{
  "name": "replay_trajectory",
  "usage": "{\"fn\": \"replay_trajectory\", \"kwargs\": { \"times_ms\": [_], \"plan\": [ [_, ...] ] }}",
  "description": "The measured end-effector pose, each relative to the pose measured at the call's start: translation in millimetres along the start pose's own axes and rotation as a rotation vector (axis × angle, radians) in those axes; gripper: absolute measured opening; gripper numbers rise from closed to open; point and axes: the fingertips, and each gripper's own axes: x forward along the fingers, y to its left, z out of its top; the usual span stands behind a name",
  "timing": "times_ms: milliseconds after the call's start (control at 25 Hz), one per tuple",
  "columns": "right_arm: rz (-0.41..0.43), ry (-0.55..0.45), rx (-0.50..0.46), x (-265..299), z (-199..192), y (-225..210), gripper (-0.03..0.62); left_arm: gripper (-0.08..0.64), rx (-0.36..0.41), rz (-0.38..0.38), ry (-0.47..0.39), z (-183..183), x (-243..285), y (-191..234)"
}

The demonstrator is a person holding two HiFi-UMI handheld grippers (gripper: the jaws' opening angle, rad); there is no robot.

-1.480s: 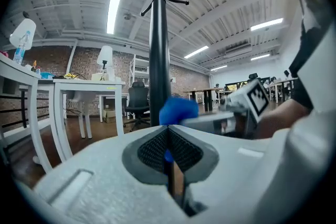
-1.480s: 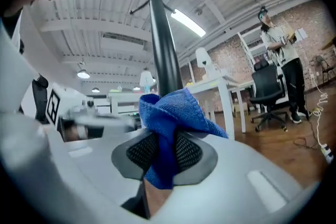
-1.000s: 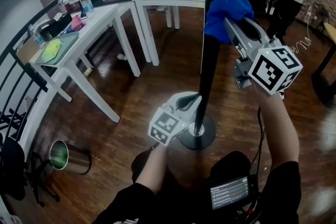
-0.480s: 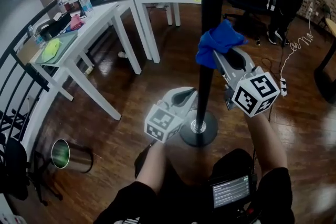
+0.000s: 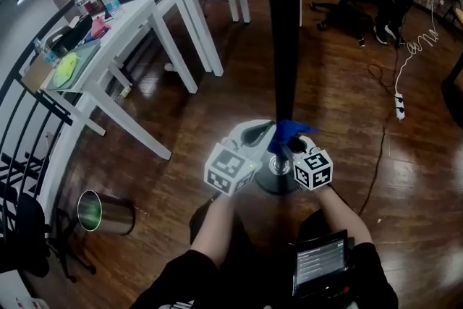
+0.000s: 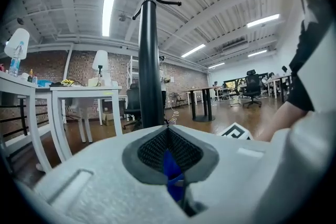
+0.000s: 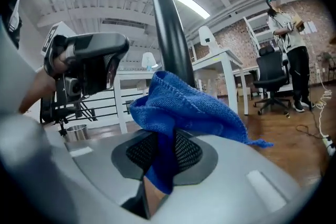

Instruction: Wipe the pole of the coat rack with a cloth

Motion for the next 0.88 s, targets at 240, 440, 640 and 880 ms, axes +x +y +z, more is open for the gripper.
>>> {"fn": "replay_trajectory", "kwargs": {
  "times_ms": [240, 440, 640, 880],
  "plan": [
    [-0.059, -0.098, 0.047, -21.6, 28.6, -26.1, 0.071, 0.002, 0.004, 0.001, 0.019, -6.0, 5.9, 0.8],
    [-0.078, -0.233, -0.087, -33.1, 141.0, -47.9, 0.072, 0.002, -0.002, -0.002, 0.024, 0.2, 11.4, -6.0],
    [-0.023, -0.42, -0.196, -61.3, 281.0, -37.3, 0.071, 0.002, 0.048, -0.009, 0.034, 16.5, 5.8, -25.1],
    [0.009, -0.574, -0.289, -87.9, 425.0, -14.8, 0.071, 0.002, 0.079, 0.072, 0.015, 35.6, -15.4, -16.2]
  ]
}}
